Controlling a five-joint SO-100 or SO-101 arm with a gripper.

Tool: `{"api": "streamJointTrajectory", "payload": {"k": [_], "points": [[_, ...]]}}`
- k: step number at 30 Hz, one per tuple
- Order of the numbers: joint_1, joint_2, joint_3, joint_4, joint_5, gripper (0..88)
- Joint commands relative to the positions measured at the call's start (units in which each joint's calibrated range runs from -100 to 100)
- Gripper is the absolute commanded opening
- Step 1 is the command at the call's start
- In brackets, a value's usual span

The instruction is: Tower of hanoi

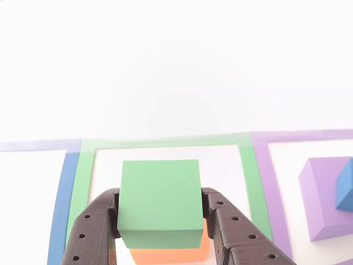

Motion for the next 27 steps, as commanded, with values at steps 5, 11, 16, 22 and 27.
{"api": "streamJointTrajectory", "payload": {"k": [5, 11, 16, 22, 27], "points": [[-0.4, 5.1, -1.8, -7.2, 0.6, 7.2], [-0.3, 7.7, -3.2, -8.4, 0.6, 7.2], [-0.6, 9.8, -4.9, -9.3, 0.6, 7.2], [-0.3, 11.6, -6.0, -9.6, 0.6, 7.2], [-0.6, 13.1, -6.0, -10.9, 0.6, 7.2]]}}
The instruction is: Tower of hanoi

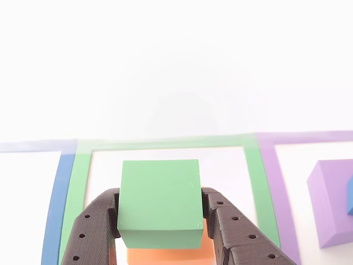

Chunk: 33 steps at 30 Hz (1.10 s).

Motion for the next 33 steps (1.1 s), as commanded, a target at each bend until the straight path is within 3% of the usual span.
{"api": "streamJointTrajectory", "payload": {"k": [1, 15, 23, 33], "points": [[-0.5, 0.4, -1.8, -2.3, 0.6, 7.2], [-0.7, 4.0, -2.2, -5.0, 0.6, 8.0], [-0.5, 5.3, -3.1, -5.2, 0.6, 19.0], [-0.7, 3.5, -3.4, -4.6, 0.6, 21.9]]}}
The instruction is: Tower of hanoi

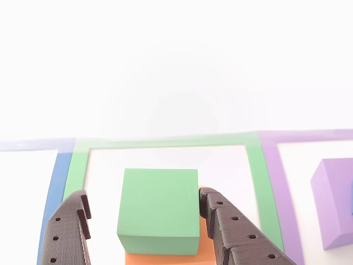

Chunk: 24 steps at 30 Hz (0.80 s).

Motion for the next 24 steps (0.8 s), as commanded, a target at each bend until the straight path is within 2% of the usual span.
{"api": "streamJointTrajectory", "payload": {"k": [1, 4, 7, 11, 18, 20, 24], "points": [[-0.5, -3.3, -1.8, 0.4, 0.6, 21.9], [-0.5, -9.2, -1.9, 6.5, 0.6, 20.2], [0.0, -18.7, -3.1, 19.0, 0.6, 18.5], [0.9, -34.7, -10.3, 49.0, 0.6, 8.6], [1.9, -48.5, -34.5, 98.8, 0.6, 1.8], [2.2, -48.4, -43.5, 109.9, 0.6, 1.0], [2.6, -47.8, -56.5, 123.6, 0.6, 0.9]]}}
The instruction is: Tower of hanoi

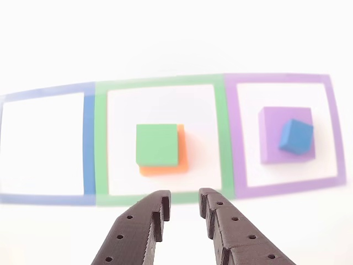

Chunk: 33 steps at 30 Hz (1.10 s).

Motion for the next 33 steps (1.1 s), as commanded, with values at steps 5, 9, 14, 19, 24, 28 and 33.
{"api": "streamJointTrajectory", "payload": {"k": [5, 9, 14, 19, 24, 28, 33], "points": [[3.9, 0.2, -28.7, 27.3, 0.6, 1.2], [6.1, 1.5, -36.3, 32.8, 0.6, 1.8], [8.5, 3.8, -44.1, 38.8, 0.6, 1.8], [11.2, 2.2, -43.9, 38.8, 0.6, 3.3], [15.2, 1.4, -40.4, 37.5, 0.6, 3.0], [17.5, -1.5, -31.5, 32.3, 0.6, 5.3], [19.9, -2.4, -20.8, 23.1, 0.6, 17.5]]}}
